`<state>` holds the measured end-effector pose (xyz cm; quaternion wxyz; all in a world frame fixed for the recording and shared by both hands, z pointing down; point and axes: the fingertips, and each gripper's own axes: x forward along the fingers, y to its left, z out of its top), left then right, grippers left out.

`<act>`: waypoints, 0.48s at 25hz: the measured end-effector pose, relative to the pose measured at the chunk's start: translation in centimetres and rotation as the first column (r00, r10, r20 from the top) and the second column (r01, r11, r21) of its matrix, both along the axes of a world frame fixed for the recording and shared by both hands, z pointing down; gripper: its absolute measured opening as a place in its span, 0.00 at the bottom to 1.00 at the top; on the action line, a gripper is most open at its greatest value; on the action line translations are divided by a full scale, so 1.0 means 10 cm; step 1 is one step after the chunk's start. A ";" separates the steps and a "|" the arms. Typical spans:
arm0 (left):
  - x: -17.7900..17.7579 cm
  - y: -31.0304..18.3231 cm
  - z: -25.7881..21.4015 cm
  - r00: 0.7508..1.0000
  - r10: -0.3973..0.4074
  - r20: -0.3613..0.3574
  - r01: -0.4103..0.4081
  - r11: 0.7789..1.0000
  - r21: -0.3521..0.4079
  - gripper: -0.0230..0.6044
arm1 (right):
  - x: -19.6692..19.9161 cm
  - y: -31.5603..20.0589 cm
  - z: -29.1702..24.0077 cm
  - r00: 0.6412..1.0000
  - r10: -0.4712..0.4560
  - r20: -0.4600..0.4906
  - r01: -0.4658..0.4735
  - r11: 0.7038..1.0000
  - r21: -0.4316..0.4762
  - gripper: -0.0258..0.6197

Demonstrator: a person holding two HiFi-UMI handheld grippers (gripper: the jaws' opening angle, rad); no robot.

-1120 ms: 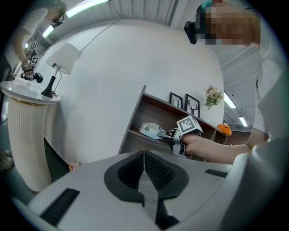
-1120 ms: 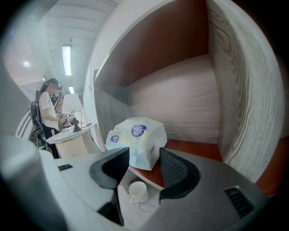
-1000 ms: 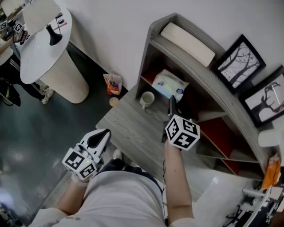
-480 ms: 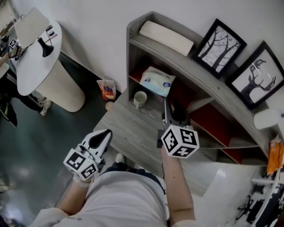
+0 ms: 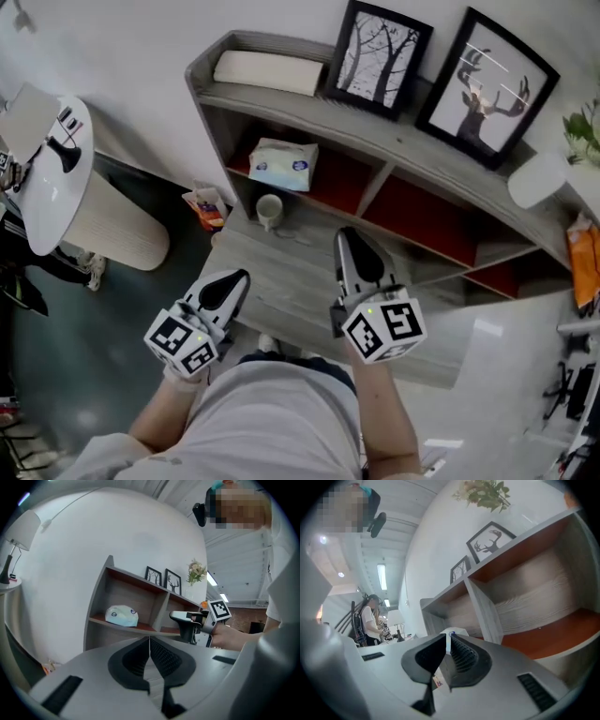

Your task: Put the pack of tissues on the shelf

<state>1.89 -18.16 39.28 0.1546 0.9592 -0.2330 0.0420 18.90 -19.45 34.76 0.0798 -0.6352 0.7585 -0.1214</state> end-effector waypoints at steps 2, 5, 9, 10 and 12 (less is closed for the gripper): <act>0.12 0.02 -0.01 0.999 0.033 0.005 -0.033 0.999 0.007 0.07 | 0.06 0.16 0.06 1.000 0.014 0.002 -0.014 1.000 -0.004 0.10; 0.27 0.06 -0.03 0.997 0.071 0.005 -0.071 0.997 0.010 0.07 | 0.13 0.39 0.16 0.999 0.032 0.014 -0.032 0.999 -0.018 0.10; 0.42 0.12 -0.03 0.994 0.113 0.008 -0.113 0.993 0.013 0.07 | 0.18 0.64 0.31 0.998 0.052 0.026 -0.051 0.998 -0.040 0.10; 0.45 0.13 -0.03 0.993 0.120 0.009 -0.121 0.993 0.014 0.07 | 0.19 0.68 0.35 0.998 0.056 0.029 -0.055 0.997 -0.045 0.10; 0.49 0.15 -0.03 0.991 0.131 0.010 -0.131 0.991 0.016 0.07 | 0.19 0.75 0.41 0.997 0.063 0.034 -0.061 0.997 -0.053 0.10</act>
